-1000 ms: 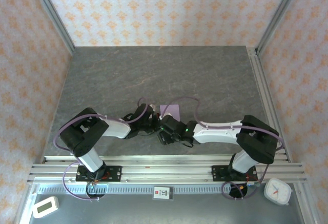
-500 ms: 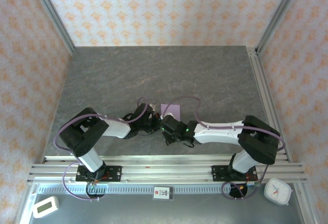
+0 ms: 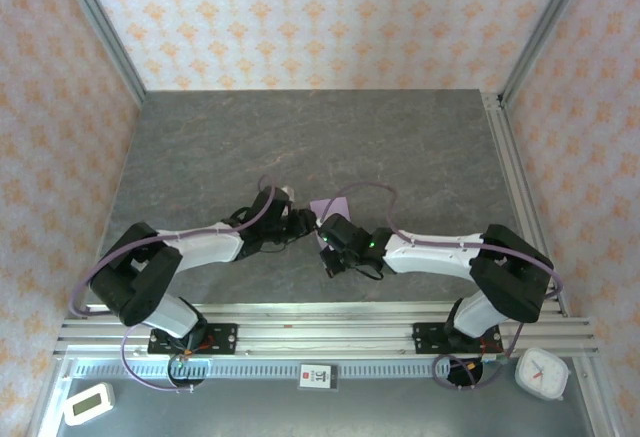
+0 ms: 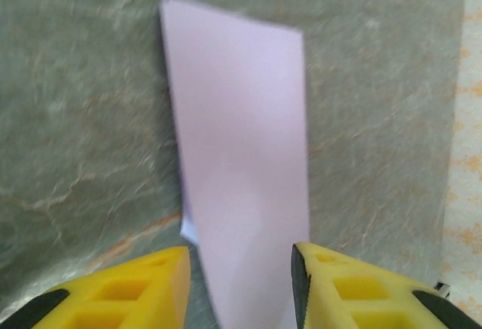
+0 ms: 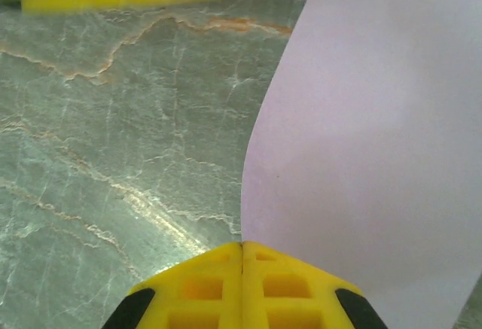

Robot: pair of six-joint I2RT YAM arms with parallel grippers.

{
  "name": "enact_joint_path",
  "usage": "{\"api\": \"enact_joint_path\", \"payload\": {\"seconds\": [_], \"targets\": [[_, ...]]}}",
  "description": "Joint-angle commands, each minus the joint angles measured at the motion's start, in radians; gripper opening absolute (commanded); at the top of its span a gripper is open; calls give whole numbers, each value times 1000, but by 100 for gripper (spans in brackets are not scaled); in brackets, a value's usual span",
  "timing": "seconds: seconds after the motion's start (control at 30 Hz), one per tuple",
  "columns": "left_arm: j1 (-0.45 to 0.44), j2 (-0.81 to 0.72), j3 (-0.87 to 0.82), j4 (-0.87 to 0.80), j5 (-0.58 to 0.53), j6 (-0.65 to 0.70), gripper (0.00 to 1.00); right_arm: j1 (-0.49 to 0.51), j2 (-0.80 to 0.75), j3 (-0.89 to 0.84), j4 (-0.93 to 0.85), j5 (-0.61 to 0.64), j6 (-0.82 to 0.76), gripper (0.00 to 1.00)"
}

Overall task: Fold a paper plane with a square sheet of paper (pick it up from the middle)
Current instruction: Third fold the triangle at the center of the table.

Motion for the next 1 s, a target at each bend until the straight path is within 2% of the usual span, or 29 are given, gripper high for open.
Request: {"api": "enact_joint_path", "payload": {"seconds": [0.0, 0.07, 0.2, 0.47, 0.63, 0.97], "targets": [[19, 6, 91, -104, -30, 109, 39, -5, -24, -19, 22, -61, -25, 0], [21, 56, 155, -115, 4, 147, 37, -6, -19, -22, 33, -73, -21, 0], [21, 206, 298, -158, 61, 214, 24, -12, -8, -20, 50, -86, -13, 0], [22, 403, 433, -241, 77, 326, 5, -26, 9, 16, 32, -92, -25, 0], [24, 461, 437, -268, 48, 382, 0, -56, 17, 49, -2, -98, -66, 0], [25, 480, 410, -269, 21, 408, 0, -119, 55, 83, -45, -97, -137, 0]]}}
